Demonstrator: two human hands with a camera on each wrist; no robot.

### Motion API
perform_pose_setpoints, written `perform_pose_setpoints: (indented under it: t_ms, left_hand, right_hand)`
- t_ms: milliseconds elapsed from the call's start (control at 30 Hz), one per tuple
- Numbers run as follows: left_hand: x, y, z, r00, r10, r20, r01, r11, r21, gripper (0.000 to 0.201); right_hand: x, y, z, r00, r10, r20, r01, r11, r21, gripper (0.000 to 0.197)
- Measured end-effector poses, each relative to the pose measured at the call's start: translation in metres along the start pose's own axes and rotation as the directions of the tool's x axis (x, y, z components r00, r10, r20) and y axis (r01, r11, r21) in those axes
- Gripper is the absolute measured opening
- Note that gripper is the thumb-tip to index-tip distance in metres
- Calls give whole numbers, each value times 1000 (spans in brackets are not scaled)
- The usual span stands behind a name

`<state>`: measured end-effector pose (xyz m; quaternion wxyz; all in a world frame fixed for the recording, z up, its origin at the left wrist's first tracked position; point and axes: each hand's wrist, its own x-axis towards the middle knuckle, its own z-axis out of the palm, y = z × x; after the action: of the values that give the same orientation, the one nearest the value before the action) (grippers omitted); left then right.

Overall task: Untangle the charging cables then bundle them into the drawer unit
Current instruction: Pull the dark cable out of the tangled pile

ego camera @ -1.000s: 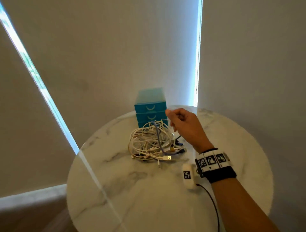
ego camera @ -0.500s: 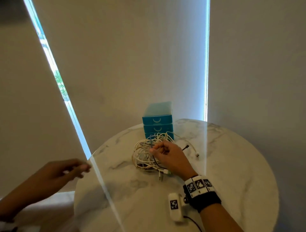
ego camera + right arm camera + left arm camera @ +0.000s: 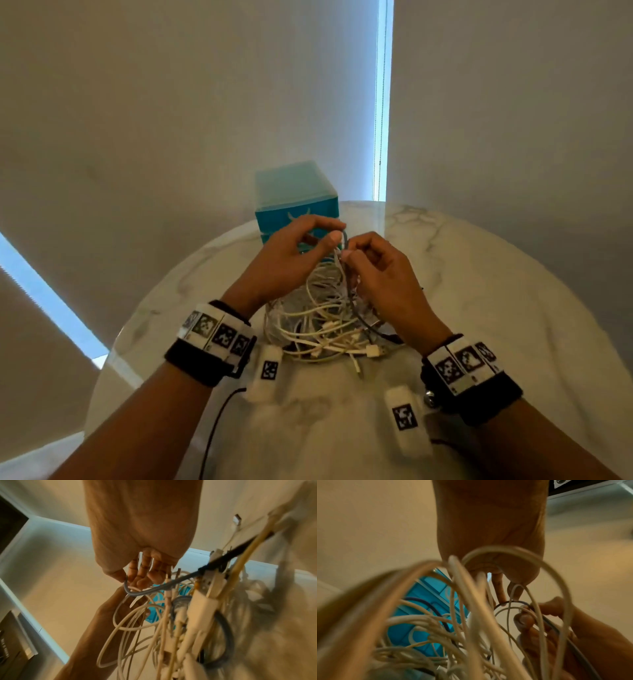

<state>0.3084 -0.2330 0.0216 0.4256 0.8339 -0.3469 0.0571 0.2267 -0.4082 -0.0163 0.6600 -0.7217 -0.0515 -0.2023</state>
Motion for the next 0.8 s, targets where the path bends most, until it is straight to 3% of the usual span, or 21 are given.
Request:
perform_pose_setpoints:
  t_ms: [167, 300, 467, 600, 800]
  left_hand:
    - [32, -19, -5, 999, 22, 48, -21, 999, -24, 19]
    - [21, -16, -1, 999, 38, 24, -38, 999, -18, 19]
    - [-4, -3, 8, 999, -34, 28, 35, 998, -52, 28]
    - [-11, -8, 13, 997, -77, -28, 73, 990, -123, 28]
    - [-6, -15, 7, 998, -53, -40, 48, 992, -119, 21]
  right_hand:
    - [-3, 9, -9, 997, 70, -42, -70, 998, -6, 13]
    - [-14, 0, -24, 993, 39, -112, -44, 998, -43, 21]
    - [-26, -8, -27, 987, 135, -88, -120, 980, 156, 22]
    - [-33, -6, -34, 998, 66, -13, -63, 986, 153, 24]
    - [-34, -1, -39, 993, 63, -95, -48, 987, 154, 17]
